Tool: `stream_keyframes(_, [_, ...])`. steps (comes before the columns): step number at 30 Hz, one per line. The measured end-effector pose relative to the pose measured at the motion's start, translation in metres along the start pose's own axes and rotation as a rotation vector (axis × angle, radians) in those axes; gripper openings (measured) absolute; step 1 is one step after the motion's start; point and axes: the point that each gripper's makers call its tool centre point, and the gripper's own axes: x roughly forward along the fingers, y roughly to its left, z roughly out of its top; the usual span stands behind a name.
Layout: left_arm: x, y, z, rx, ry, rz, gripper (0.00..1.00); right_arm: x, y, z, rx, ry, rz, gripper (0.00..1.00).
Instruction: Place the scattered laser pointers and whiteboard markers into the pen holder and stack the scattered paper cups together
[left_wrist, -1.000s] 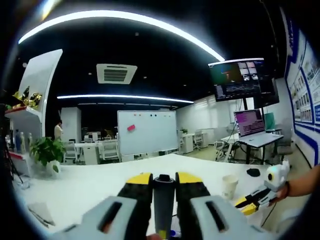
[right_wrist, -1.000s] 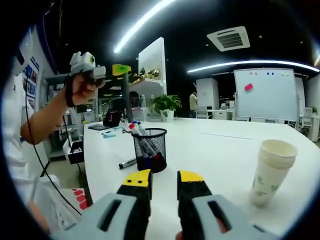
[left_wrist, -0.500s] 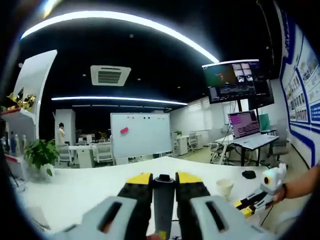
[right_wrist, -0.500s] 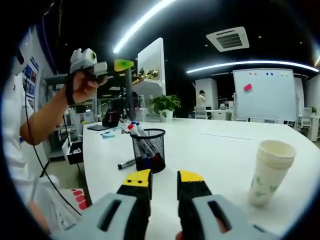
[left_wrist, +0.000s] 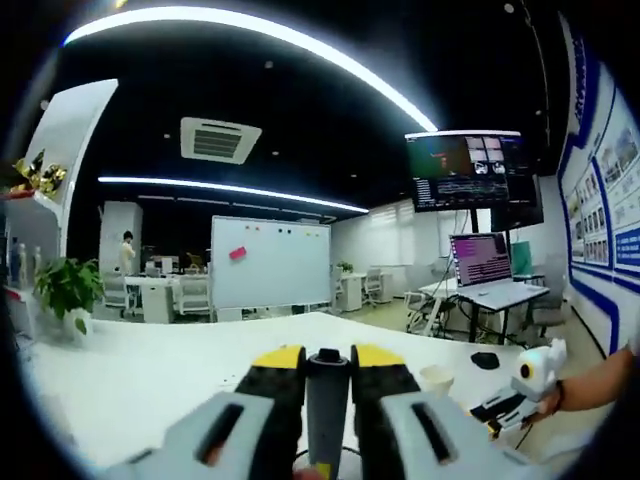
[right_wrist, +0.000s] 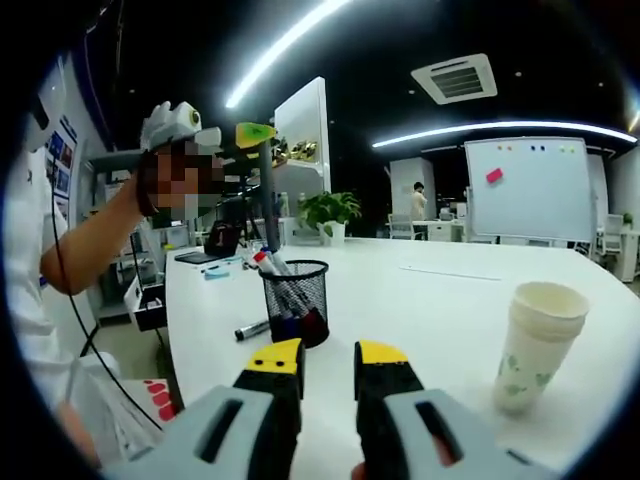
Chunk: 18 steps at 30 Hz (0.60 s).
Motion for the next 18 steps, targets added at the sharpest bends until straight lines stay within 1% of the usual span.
stream_keyframes(3, [0.002, 0.000, -0.007, -0.002, 0.013, 0.000, 0.18, -0.001, -0.001, -0.001, -0.002, 0.003, -0.003, 0.19])
stream_keyframes(18, [0.005, 0.001, -0.029, 0.001, 0.050, -0.014, 0.18, -0.001, -0.003, -0.001, -0.003, 0.005, -0.011, 0.19])
